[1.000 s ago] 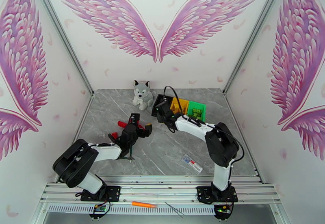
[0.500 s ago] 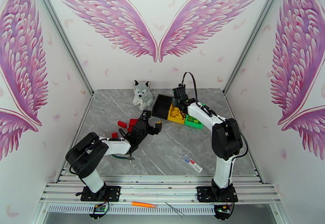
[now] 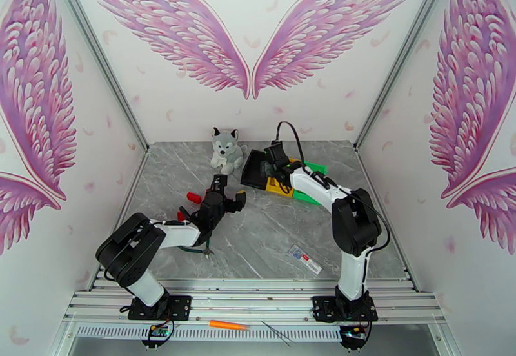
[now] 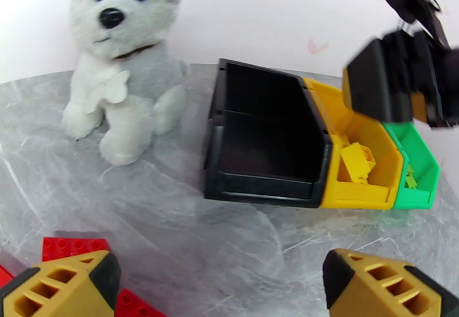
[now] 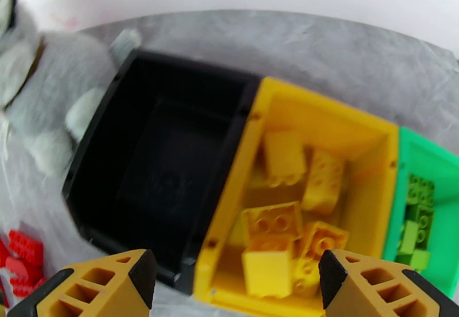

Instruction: Sort the legos into containers by color

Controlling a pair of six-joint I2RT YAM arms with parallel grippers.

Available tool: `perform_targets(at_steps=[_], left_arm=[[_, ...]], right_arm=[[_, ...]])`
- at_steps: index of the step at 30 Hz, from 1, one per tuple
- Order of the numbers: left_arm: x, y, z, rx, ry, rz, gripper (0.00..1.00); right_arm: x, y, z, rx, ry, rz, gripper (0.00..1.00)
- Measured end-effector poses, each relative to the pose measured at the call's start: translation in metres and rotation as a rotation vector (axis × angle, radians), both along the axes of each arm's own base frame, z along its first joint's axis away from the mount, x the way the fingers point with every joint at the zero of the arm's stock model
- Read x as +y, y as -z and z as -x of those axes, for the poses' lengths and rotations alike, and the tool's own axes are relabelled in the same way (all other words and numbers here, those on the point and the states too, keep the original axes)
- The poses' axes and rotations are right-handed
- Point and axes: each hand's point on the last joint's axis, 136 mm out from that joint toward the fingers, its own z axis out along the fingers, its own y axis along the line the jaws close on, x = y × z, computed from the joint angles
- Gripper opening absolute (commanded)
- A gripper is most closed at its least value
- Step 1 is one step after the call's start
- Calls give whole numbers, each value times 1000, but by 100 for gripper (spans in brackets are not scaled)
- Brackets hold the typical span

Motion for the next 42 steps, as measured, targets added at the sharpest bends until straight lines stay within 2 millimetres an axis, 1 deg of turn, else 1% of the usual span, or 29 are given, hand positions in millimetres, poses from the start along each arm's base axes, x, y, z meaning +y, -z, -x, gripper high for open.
perform_targets(at_steps=[5, 9, 11, 14, 18, 20, 25, 29, 31, 38, 40, 42], left_arm=[[29, 6, 6, 21, -54, 54, 99], [47, 2, 14, 15, -85, 89, 99], [54, -3, 18, 5, -99, 103, 99], [64, -6, 22, -2, -122, 124, 99], [82, -3, 23, 6, -166, 140, 99], [93, 3, 25, 21, -192, 149, 99], [117, 16, 31, 58, -245, 184, 99], [129, 16, 39, 55, -263, 206, 99], [132, 11, 43, 42, -266, 215, 99], [142, -5, 59, -2, -277, 231, 99], [145, -7, 63, -8, -281, 230, 99], [146, -11, 67, -18, -280, 234, 99]], right_arm=[[55, 5, 28, 2, -173, 14, 78], [92, 8, 48, 0, -302, 12, 77], [107, 16, 56, 13, -355, 14, 76], [124, 38, 67, 56, -417, 25, 76], [140, 67, 78, 109, -478, 45, 79], [148, 79, 85, 131, -509, 55, 80], [169, 94, 93, 153, -566, 60, 78], [179, 103, 94, 163, -587, 66, 71], [180, 109, 94, 170, -591, 70, 69], [182, 121, 92, 185, -595, 84, 57], [183, 120, 91, 183, -594, 83, 52], [183, 121, 91, 183, -594, 82, 44]])
